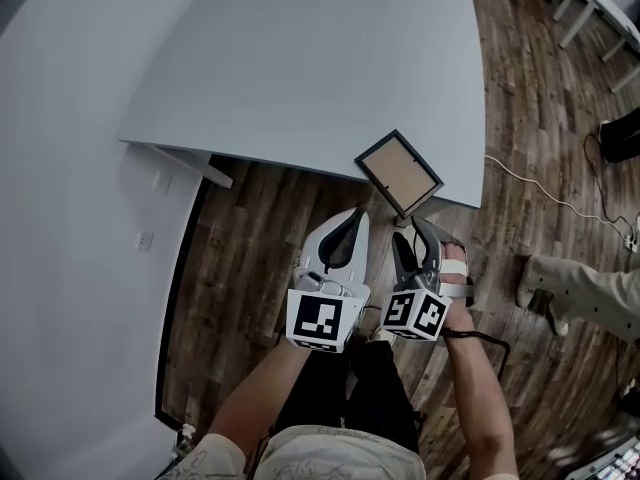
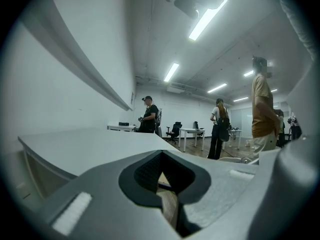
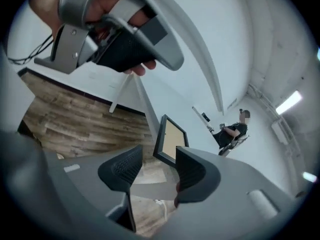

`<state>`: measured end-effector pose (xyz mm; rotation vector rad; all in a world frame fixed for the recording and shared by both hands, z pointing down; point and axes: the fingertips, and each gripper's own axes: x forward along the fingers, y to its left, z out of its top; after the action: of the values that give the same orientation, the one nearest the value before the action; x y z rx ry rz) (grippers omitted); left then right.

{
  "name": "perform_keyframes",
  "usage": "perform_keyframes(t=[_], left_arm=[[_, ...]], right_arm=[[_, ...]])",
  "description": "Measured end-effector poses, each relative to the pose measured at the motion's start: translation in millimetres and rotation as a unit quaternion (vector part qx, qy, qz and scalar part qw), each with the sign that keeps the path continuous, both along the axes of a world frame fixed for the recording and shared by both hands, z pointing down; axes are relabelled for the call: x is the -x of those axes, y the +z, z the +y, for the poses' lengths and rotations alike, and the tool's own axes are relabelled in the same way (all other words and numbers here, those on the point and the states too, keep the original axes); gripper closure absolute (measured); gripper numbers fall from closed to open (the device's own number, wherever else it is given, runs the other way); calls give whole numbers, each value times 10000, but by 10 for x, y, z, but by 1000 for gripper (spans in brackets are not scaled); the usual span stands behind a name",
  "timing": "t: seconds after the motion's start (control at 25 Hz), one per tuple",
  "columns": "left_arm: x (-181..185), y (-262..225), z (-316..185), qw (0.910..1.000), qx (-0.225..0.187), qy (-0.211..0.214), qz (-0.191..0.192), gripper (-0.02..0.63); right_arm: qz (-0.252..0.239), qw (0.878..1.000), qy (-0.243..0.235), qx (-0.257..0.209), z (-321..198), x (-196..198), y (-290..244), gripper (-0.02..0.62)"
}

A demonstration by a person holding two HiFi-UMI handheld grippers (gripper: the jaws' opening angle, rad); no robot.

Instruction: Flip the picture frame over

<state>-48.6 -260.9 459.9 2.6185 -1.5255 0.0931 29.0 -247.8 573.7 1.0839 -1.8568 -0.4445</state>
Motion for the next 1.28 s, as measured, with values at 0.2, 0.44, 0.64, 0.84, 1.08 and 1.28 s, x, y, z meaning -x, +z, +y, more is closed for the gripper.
perform_keyframes(t=[0.2,0.44,0.64,0.84,1.08,1.28], left_arm=[[5,153,57,9998,205,-27,-23,606],[121,287,39,9996,279,-97,28,604],[154,382,44,9991,416,-108,29,605],[193,439,58,9990,436,-110,68,606],[202,438,31,9992,356,-137,144,606],[128,368,36,9989,420,-140,160,606]], right_arm=[[1297,9901,-11,-527,-84,-40,202,356],[2145,9715,157,-1000,-255,-50,356,345],[2370,9618,275,-1341,-340,-59,327,385],[2496,9549,341,-1572,-357,-40,311,468],[2520,9537,380,-1595,-370,-48,294,499],[2444,9547,364,-1660,-364,-100,182,503]])
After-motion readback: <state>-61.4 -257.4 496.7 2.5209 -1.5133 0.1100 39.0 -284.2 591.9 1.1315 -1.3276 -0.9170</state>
